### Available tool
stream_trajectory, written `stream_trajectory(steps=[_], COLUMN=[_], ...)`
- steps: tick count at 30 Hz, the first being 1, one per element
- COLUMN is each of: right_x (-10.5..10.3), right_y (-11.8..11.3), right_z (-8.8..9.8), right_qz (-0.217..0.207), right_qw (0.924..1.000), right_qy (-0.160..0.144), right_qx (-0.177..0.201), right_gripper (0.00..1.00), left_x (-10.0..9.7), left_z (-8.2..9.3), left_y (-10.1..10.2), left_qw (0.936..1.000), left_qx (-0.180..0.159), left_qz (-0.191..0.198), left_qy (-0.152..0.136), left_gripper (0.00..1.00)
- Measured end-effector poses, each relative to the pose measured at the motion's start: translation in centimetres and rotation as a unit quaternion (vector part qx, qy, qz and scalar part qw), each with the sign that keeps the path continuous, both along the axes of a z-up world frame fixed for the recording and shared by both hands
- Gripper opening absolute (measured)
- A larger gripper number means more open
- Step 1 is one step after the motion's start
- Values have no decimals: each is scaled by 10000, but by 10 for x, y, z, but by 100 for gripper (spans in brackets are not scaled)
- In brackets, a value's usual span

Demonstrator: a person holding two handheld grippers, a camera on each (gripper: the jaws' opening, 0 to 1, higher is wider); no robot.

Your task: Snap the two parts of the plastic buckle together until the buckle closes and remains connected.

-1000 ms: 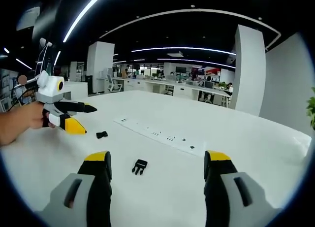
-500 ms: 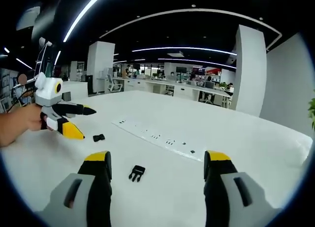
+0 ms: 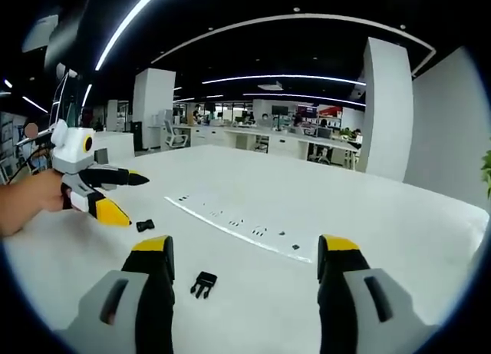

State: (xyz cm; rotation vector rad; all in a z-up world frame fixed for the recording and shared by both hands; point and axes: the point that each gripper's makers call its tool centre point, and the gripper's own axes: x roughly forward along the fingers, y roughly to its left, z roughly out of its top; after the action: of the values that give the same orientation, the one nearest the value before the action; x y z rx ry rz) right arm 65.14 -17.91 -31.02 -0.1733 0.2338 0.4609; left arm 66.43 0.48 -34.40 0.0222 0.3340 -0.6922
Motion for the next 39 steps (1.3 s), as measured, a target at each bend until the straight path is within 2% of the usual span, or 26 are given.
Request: stream_trajectory(steps=[16,22,28,32,39], right_x=[13,16,17,18,8], right_y=[4,5,-1,-4,14], right_z=[-2,-13,-31,-31,-33], right_qz=[25,1,-123,-160,134], right_qw=[10000,9998,9990,9989,9983], right_qy=[23,104,323,307,483], right_qx=[-56,-142,-300,-308,-299], right_gripper=[75,75,73,72,58], left_x=[6,6,3,2,3], left_z=[-6,-11,-12,-12,-15], left_y=[-2,-2,-7,-6,-3], left_qw=[10000,9999,9999,9998,9998], left_qx=[41,57,69,73,90], left_qz=[-16,-31,-114,-122,-100], left_qy=[54,82,106,110,132], left_gripper=[100,100,100,100,100])
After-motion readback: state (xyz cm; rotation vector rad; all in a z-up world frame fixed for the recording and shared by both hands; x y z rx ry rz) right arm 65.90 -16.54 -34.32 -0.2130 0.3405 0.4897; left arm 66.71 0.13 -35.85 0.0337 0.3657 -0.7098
